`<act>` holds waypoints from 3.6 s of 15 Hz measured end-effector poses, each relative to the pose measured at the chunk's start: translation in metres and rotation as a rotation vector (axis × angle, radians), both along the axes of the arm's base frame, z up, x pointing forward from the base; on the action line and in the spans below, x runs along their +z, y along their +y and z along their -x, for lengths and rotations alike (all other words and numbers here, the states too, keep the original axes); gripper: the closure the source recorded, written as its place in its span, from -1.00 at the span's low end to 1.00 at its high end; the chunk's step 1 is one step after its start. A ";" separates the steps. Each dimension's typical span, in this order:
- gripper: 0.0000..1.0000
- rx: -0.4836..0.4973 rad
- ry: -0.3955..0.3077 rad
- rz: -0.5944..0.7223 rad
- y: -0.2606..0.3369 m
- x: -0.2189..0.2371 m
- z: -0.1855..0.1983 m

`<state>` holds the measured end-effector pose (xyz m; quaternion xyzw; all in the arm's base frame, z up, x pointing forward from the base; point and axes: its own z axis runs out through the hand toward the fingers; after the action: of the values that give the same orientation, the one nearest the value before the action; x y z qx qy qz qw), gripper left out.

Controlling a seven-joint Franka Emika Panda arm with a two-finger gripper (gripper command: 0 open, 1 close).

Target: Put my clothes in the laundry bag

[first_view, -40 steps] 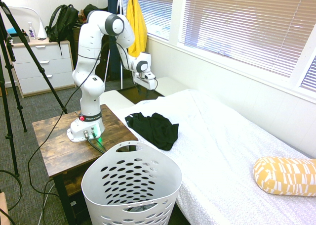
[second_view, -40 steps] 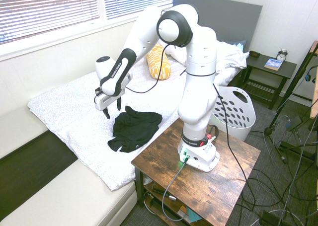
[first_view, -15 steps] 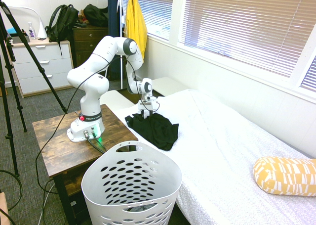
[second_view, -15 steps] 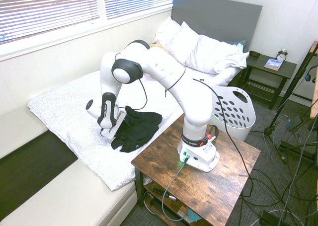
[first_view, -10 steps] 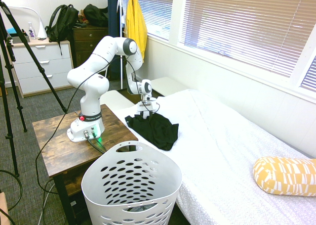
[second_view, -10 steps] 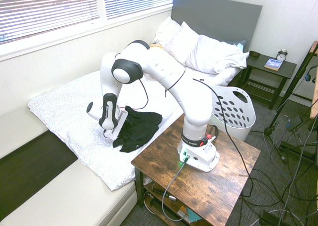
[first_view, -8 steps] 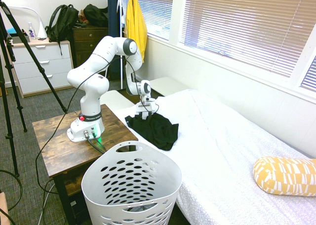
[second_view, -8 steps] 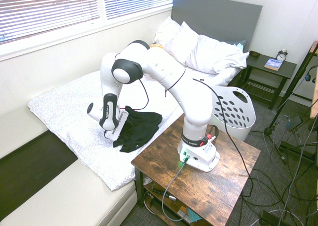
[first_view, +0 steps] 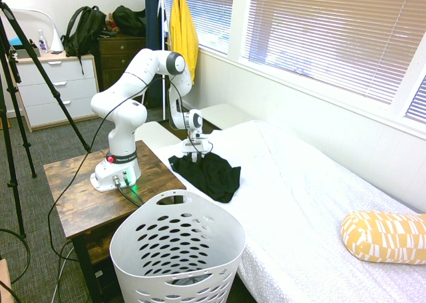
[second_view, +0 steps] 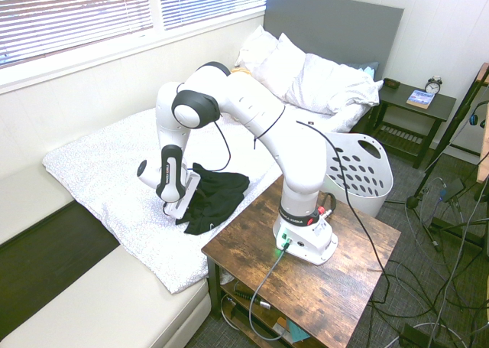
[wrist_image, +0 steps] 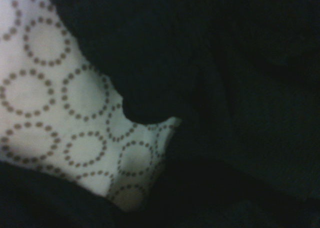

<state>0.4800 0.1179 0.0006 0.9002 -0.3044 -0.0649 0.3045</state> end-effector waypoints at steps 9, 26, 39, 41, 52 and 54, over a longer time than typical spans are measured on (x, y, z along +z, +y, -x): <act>1.00 -0.014 -0.022 -0.018 -0.011 -0.006 0.007; 1.00 -0.043 -0.057 -0.177 -0.003 0.109 -0.036; 1.00 -0.091 -0.072 -0.375 -0.108 0.538 -0.014; 1.00 -0.101 -0.076 -0.347 -0.143 0.593 0.017; 1.00 -0.185 0.105 -0.297 -0.368 0.722 0.239; 1.00 -0.269 0.121 -0.367 -0.426 0.705 0.286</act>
<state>0.1938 -0.3085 0.7056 0.8863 -0.3859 -0.2131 0.1419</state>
